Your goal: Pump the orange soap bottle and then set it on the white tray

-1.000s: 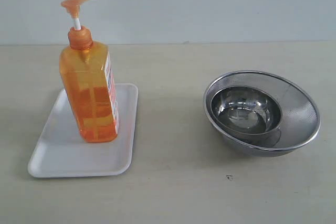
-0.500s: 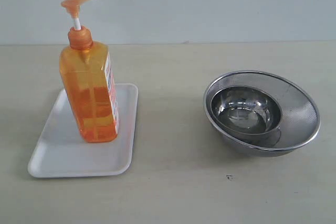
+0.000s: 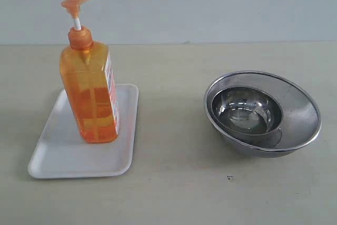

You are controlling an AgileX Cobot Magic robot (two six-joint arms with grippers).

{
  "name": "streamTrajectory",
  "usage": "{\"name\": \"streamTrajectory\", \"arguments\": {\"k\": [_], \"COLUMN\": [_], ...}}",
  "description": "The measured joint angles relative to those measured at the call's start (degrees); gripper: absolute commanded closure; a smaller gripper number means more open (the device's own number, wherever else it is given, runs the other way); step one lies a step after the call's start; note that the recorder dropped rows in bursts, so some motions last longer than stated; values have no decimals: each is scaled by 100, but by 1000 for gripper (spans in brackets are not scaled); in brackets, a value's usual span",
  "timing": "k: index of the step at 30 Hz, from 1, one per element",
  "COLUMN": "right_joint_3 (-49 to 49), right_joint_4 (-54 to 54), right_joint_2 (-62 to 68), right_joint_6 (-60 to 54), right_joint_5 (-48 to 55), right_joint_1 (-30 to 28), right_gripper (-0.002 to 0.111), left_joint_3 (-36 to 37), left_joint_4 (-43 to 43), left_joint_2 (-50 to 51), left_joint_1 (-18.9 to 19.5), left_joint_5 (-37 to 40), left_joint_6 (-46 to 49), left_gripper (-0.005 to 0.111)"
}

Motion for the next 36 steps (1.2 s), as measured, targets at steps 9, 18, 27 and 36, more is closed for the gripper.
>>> {"name": "streamTrajectory", "arguments": {"k": [9,18,27,36], "right_joint_3": [19,19,19,19], "right_joint_4": [0,0,0,-33], "right_joint_2": [0,-207,-218,-218], "right_joint_6": [10,32,212,261], "right_joint_5": [509,949,1109,1579], "right_joint_1": [-49,-260,-260,-260], "right_gripper": [108,108,108,108], "left_joint_3": [0,0,0,0], "left_joint_4": [0,0,10,10], "left_joint_2": [0,0,0,0], "left_joint_1": [0,0,0,0], "left_joint_5": [0,0,0,0], "left_joint_6": [0,0,0,0], "left_gripper": [102,102,102,102]}}
